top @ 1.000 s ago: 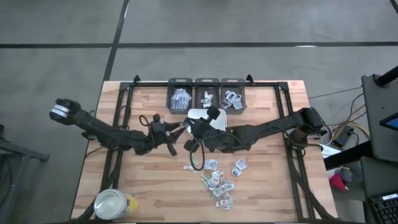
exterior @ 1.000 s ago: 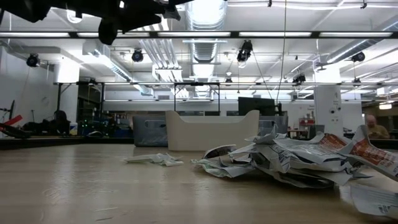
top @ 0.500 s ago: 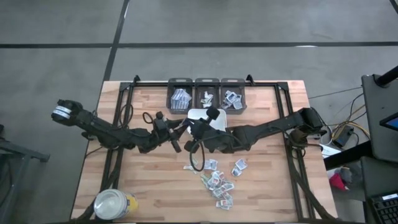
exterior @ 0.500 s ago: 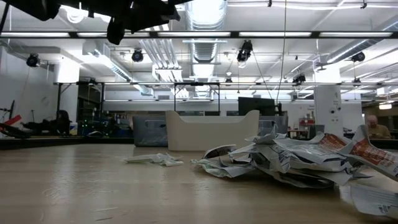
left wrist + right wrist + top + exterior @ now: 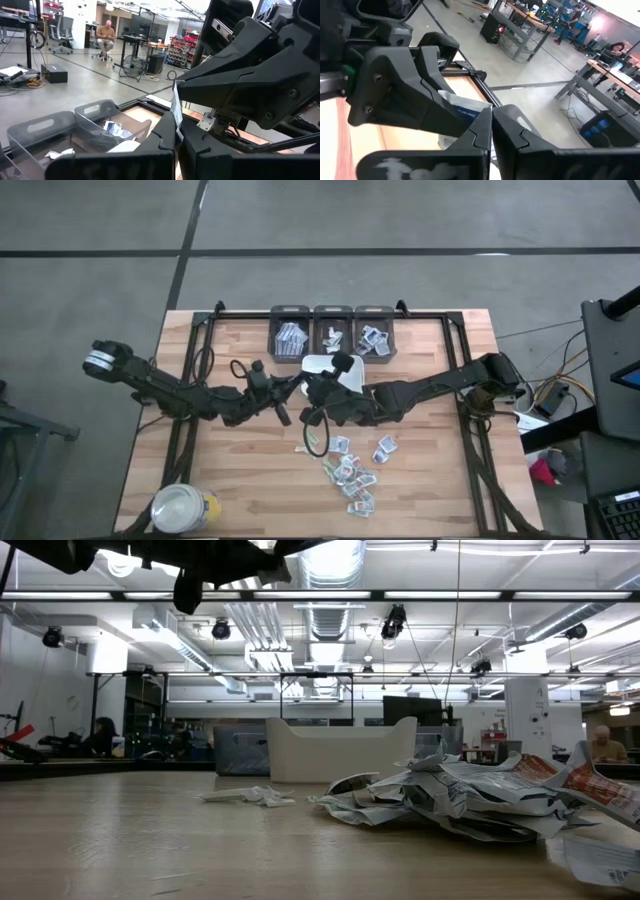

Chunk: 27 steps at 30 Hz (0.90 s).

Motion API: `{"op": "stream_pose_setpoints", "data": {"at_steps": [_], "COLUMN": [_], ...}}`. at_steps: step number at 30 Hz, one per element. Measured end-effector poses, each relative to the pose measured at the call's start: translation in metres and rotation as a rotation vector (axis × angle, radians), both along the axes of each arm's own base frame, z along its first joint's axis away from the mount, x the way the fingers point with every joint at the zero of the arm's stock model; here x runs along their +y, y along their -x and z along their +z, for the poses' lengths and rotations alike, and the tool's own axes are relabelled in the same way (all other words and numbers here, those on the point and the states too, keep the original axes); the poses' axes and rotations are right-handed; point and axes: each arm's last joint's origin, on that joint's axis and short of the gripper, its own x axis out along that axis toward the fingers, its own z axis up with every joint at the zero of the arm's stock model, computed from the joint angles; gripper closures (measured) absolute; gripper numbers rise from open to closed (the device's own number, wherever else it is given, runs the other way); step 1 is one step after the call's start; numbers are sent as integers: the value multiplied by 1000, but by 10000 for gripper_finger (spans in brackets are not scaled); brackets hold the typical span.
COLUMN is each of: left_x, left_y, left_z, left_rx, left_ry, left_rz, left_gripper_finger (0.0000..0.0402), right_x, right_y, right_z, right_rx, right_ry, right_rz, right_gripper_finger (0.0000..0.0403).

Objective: Pick & Place First Aid Supplies
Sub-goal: Put the white alcohol pad into the right black bin

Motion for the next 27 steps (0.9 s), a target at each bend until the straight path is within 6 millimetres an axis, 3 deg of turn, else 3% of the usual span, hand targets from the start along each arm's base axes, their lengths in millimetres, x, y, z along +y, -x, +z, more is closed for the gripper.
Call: {"op": "stream_pose_setpoints", "data": {"at_steps": [5,13,20,27], "left_x": [1,10,35,75], "left_y": [0,0,-4,-5], "left_z": [0,-5,-15,-25], "left_rx": [-8,30,53,69], "left_ry": [11,40,137,255], "left_rz": [4,106,195,242], "left_gripper_finger": [401,401,401,401], "right_x": [-2,-7,-20,-40], "right_y": [4,19,61,111], "right_z": [1,2,3,3], "right_rx": [27,146,403,531], "right_ry": [6,37,67,31], "right_rz": [-3,-47,-126,-241], "right_gripper_finger": [381,325,305,322]}}
